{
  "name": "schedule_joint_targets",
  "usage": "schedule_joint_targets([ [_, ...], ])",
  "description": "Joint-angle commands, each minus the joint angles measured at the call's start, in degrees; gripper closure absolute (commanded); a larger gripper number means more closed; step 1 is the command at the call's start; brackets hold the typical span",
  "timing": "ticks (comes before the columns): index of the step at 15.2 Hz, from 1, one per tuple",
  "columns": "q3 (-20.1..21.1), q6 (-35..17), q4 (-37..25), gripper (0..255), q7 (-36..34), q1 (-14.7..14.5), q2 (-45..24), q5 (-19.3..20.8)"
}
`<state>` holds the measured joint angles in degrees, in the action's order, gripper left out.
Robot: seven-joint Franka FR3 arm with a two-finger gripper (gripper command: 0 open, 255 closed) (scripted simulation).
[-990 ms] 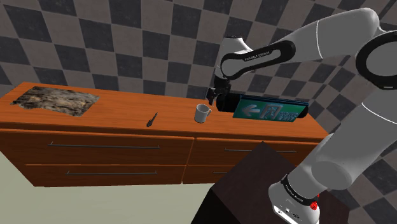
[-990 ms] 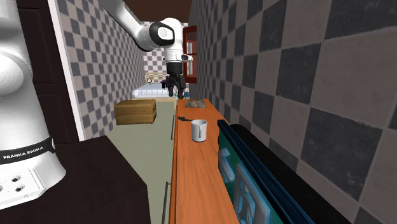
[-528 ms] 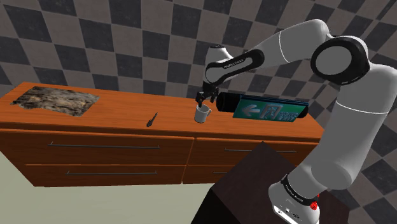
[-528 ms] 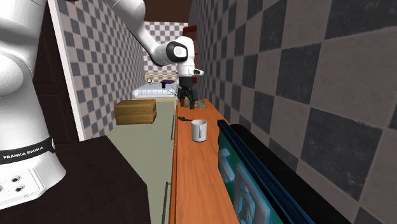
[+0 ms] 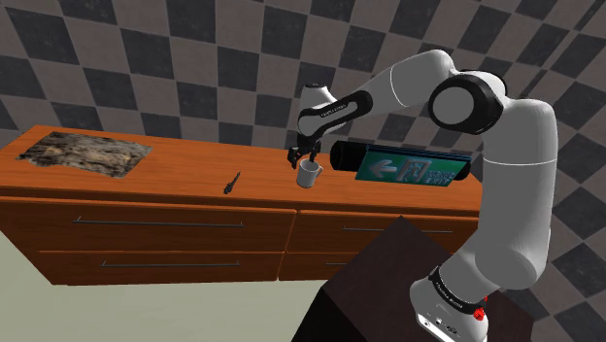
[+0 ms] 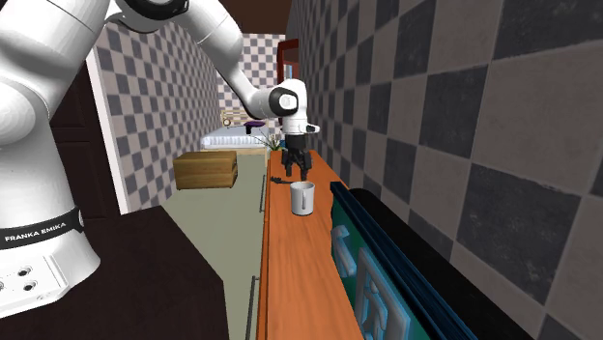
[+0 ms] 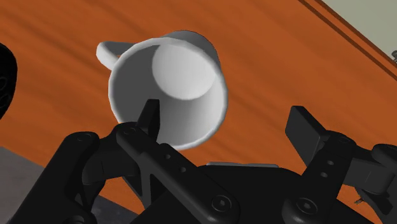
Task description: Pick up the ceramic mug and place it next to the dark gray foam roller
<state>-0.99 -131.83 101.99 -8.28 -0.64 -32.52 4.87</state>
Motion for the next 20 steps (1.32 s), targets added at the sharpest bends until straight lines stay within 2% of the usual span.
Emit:
schedule_joint_targets([
  [1, 0.0, -0.9, -0.3, 0, 0.0, 0.1, -1.2, 0.0],
  [5, -0.1, -3.4, -0.1, 0, 0.0, 0.2, -3.5, 0.1],
  [13, -0.1, -3.4, -0.1, 0, 0.0, 0.2, -3.5, 0.1],
  [14, -0.1, -3.4, -0.1, 255, 0.0, 0.2, -3.5, 0.1],
  [20, -0.1, -3.4, -0.1, 255, 0.0, 0.2, -3.5, 0.1],
])
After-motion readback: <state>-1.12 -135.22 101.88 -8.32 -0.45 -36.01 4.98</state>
